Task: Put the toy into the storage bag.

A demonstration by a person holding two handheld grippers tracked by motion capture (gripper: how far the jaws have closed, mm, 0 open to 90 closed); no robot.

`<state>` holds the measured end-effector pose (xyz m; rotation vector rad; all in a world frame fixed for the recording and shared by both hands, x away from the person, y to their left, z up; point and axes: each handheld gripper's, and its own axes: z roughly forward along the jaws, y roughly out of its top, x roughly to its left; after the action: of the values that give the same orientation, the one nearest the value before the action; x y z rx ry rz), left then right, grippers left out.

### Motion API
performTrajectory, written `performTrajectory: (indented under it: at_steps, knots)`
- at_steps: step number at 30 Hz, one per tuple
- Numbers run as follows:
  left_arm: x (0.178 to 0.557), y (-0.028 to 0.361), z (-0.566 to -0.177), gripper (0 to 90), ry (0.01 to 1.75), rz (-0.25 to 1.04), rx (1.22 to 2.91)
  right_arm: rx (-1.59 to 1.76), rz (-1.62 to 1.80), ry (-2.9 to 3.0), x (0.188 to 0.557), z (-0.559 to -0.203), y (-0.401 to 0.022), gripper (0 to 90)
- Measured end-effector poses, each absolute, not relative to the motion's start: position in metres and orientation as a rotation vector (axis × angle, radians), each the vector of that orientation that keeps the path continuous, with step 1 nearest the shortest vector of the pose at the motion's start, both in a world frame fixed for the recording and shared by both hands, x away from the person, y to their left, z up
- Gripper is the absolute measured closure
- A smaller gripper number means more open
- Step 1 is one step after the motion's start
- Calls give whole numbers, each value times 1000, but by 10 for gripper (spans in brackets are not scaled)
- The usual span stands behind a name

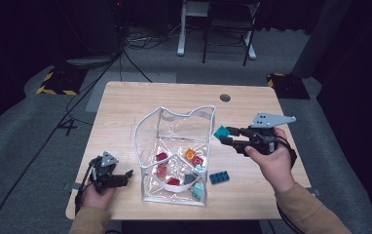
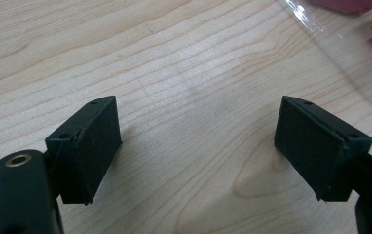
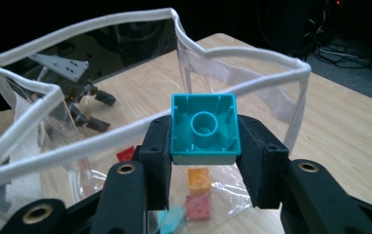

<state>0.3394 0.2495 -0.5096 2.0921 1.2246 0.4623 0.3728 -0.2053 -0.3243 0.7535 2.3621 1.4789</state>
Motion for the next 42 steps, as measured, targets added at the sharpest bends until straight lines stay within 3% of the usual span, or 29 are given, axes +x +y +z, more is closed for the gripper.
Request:
performTrajectory:
  at_steps: [26,42]
  knots:
    - [340,250,-510,174,1224,463,2093,619,1546,2424,381,-296,-141,592]
    - [340,250,-510,174,1224,463,2092,585,1530,2499,391,-300,-105,592]
